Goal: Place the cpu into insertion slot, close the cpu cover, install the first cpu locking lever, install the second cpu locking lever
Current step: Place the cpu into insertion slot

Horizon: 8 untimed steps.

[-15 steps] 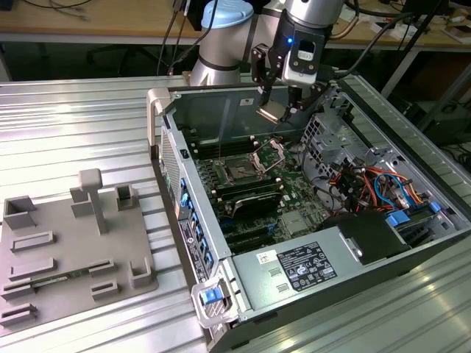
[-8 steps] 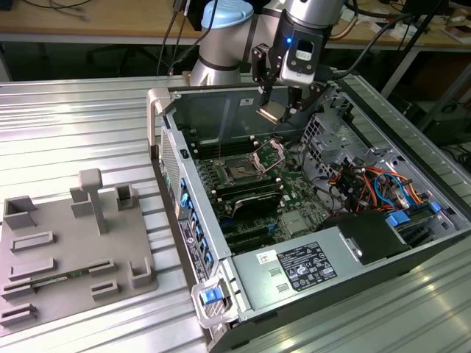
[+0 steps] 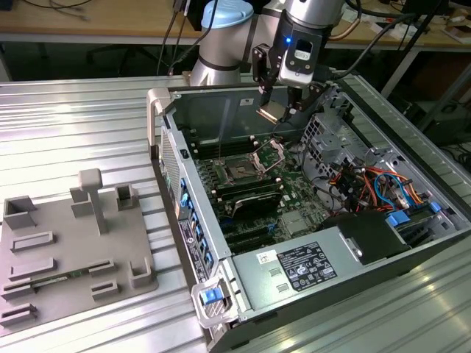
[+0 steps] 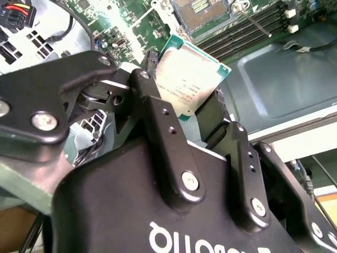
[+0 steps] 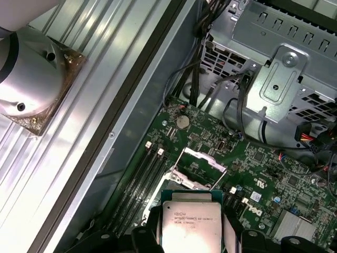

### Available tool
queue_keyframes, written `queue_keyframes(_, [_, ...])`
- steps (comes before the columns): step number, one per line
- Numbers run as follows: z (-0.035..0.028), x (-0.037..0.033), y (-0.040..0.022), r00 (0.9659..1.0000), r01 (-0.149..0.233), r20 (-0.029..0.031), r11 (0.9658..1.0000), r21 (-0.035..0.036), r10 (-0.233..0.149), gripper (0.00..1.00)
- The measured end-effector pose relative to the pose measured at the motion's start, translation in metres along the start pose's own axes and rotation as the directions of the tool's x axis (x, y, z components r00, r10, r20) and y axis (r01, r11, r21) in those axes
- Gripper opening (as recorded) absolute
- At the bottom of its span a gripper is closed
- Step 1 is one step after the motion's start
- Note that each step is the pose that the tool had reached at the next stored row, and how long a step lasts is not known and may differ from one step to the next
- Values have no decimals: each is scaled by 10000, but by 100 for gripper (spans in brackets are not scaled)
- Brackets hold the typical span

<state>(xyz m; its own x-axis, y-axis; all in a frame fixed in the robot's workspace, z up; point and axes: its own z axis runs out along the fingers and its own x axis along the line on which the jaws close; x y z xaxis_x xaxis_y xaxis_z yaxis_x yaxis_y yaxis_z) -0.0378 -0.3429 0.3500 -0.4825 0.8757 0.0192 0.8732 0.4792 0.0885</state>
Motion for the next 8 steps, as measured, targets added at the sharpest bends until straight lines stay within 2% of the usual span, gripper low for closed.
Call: queue_keyframes(8, [0,0,0,10000,-3,0,10000,0,3,55])
